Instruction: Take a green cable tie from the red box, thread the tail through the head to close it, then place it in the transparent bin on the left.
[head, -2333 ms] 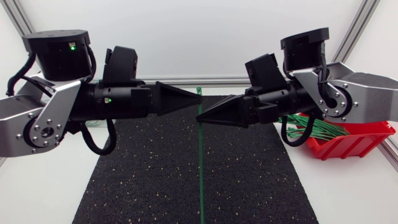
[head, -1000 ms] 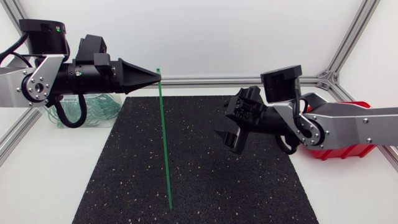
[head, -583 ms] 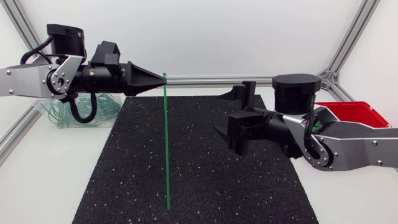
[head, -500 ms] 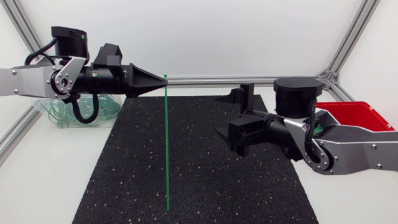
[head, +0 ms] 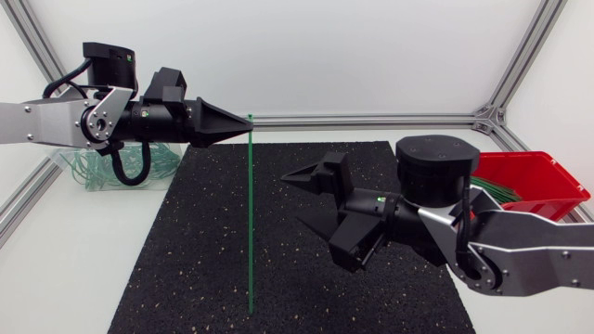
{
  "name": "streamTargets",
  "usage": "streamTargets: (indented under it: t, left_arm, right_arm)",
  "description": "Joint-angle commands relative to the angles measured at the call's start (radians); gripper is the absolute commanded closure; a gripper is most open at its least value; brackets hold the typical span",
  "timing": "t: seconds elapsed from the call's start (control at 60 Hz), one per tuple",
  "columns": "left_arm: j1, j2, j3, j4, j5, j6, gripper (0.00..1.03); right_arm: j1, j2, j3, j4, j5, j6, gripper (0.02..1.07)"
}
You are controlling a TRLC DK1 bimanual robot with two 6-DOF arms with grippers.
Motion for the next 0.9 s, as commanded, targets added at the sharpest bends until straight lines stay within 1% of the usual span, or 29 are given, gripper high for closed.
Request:
streamTargets:
  t: [0.0,0.183,0.233,0.333,0.8,0.817,0.883]
  left_arm:
    - [-0.007,0.009,-0.022,0.005,0.015,0.014,0.99]
    - [-0.011,0.012,-0.022,0.004,0.015,0.012,0.99]
    - [-0.013,0.012,-0.022,0.004,0.015,0.012,0.99]
    - [-0.019,0.013,-0.028,0.004,0.015,0.012,0.99]
    - [-0.024,0.016,-0.043,0.007,0.013,0.023,0.99]
    - [-0.024,0.016,-0.043,0.007,0.013,0.023,0.99]
    - [-0.022,0.016,-0.043,0.007,0.015,0.023,0.99]
  right_arm:
    - [0.054,-0.003,-0.067,0.051,-0.006,-0.089,0.06]
    - [0.133,0.063,-0.127,0.129,0.006,-0.244,0.06]
    - [0.166,0.095,-0.13,0.184,0.029,-0.246,0.06]
    - [0.208,0.118,-0.127,0.21,0.041,-0.249,0.06]
    - [0.305,0.179,-0.09,0.212,0.03,-0.255,0.06]
    - [0.308,0.179,-0.09,0.212,0.03,-0.253,0.06]
    - [0.316,0.187,-0.092,0.207,0.029,-0.249,0.13]
